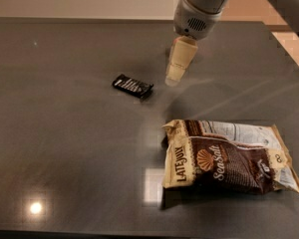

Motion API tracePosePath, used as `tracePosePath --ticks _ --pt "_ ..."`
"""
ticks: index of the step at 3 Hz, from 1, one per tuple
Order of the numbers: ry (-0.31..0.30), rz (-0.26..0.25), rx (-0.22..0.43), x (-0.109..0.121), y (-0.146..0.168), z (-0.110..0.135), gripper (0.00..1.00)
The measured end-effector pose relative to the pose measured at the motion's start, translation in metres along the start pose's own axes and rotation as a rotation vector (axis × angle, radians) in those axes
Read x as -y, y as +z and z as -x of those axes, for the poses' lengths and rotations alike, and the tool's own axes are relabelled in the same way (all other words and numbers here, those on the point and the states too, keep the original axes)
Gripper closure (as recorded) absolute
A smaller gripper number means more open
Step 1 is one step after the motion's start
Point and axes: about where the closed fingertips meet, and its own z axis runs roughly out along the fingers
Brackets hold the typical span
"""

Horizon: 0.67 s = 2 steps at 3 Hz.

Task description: Move rxbar chocolate near brown chip bag

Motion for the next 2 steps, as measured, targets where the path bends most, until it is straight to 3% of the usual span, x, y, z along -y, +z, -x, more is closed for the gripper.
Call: tracePosePath --ticks 2 --pt "-0.021 0.067 0.004 0.004 0.048 0.026 0.00"
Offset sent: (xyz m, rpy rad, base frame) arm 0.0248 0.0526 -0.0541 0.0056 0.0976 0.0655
